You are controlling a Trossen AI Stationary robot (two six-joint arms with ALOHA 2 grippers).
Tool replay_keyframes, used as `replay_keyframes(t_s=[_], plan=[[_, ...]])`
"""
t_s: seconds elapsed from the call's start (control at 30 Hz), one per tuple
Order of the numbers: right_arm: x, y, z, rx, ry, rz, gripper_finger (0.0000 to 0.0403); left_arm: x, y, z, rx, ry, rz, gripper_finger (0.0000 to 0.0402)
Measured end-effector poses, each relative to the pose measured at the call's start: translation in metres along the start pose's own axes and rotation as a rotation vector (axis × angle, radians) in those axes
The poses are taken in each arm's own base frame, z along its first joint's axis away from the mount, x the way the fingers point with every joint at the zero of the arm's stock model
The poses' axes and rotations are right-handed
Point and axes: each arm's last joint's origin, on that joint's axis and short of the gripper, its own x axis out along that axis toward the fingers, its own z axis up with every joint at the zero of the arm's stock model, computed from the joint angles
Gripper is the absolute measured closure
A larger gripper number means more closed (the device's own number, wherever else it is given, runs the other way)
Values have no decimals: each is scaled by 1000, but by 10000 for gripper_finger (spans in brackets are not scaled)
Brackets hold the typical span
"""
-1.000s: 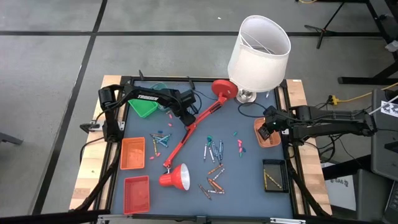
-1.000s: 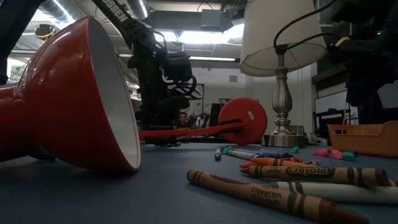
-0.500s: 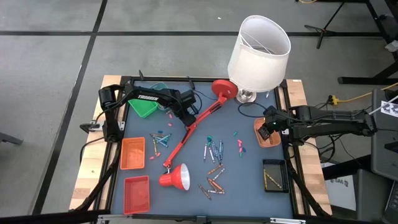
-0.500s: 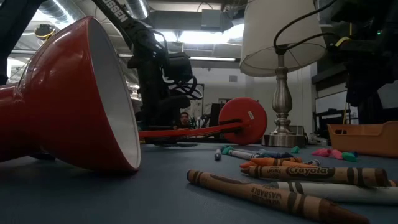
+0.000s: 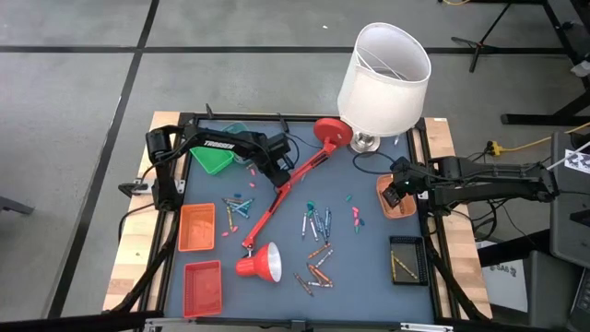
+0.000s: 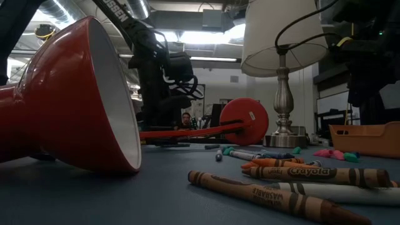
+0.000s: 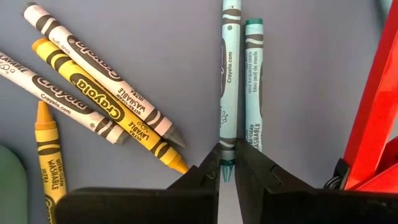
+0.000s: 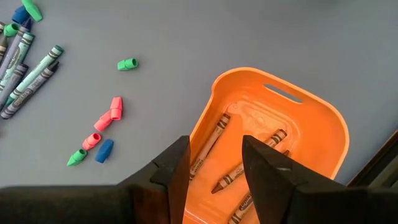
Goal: Sort crayons
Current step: Put the green crayon into the green bin
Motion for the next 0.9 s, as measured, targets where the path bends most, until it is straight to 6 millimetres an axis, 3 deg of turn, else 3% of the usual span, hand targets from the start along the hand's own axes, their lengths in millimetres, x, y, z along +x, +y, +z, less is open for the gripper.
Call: replay_keyframes(t_s=[0.23,0.47,0.7,0.9], plan=[[0,2,2,5,-23,23,260,-22,-1,4,1,-75,-18,386],[-1,8,8,-29,-86,82,260,-59,6,8,-21,-171,-54,386],[-3,17,15,-98,-143,193,260,-103,26,3,-66,-219,-49,386],[-3,25,22,-152,-201,267,260,-137,53,-21,-134,-131,62,386]])
